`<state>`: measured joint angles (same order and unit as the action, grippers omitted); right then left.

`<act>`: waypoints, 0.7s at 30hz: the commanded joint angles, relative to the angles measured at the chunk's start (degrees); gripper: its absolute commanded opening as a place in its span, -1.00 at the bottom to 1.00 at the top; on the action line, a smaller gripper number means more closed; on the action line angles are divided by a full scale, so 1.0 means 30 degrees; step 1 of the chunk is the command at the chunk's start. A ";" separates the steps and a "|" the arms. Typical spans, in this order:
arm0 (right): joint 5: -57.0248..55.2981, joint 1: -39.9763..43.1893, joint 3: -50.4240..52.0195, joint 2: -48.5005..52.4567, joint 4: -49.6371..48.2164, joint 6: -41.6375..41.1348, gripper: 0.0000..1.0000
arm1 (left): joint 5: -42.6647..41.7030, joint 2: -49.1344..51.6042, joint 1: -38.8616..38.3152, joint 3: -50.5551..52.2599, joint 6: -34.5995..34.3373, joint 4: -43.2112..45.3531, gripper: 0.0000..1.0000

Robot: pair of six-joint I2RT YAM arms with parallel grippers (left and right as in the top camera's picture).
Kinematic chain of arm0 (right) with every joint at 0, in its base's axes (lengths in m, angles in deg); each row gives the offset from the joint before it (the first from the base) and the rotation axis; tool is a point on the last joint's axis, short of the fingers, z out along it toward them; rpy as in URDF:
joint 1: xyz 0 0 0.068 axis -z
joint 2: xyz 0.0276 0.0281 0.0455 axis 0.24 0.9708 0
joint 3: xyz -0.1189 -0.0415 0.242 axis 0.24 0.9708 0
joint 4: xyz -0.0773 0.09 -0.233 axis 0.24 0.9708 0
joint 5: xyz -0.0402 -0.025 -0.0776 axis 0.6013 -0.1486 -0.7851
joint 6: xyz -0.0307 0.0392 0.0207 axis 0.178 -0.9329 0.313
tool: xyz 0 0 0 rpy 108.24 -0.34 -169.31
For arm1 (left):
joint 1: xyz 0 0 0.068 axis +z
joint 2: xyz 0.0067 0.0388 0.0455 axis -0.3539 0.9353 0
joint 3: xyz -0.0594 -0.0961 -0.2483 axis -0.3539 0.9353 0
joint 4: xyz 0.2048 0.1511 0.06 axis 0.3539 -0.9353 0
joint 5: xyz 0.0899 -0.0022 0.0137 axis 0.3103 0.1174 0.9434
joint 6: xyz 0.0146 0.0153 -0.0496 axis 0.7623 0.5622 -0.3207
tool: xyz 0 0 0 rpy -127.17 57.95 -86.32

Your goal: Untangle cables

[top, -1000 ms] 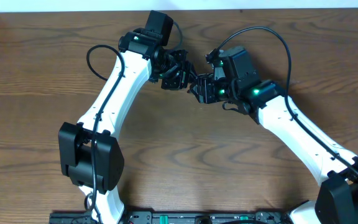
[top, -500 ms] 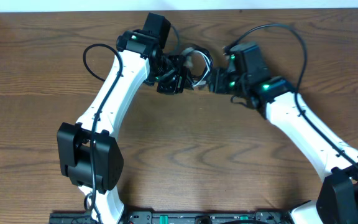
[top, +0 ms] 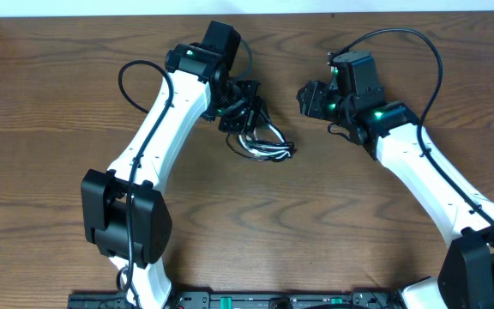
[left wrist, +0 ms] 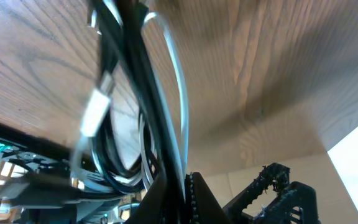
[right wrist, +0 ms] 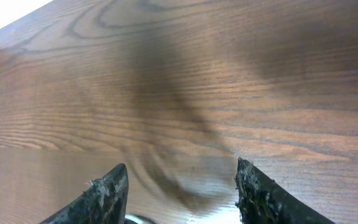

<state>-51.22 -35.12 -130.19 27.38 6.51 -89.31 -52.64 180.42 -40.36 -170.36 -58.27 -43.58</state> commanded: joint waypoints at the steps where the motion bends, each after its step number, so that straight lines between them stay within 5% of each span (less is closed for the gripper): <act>1: 0.0940 0.0066 -0.0364 0.0240 0.0168 0.0117 0.07 | -0.0058 0.0080 -0.0015 0.0080 0.0262 -0.0073 -0.85; 11: 0.5005 0.0444 -0.0372 0.0270 0.1151 0.0393 0.30 | 0.7082 0.0080 -0.0015 0.0080 0.0058 0.0539 -0.85; 21: 0.6725 0.0168 -0.0364 0.0342 0.1843 0.0073 0.33 | 0.6688 0.0080 -0.0073 0.0080 -0.3942 0.1668 -0.85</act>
<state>-33.04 -33.87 -130.21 27.64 12.13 -88.89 -32.66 180.42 -40.39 -170.30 -64.65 -38.47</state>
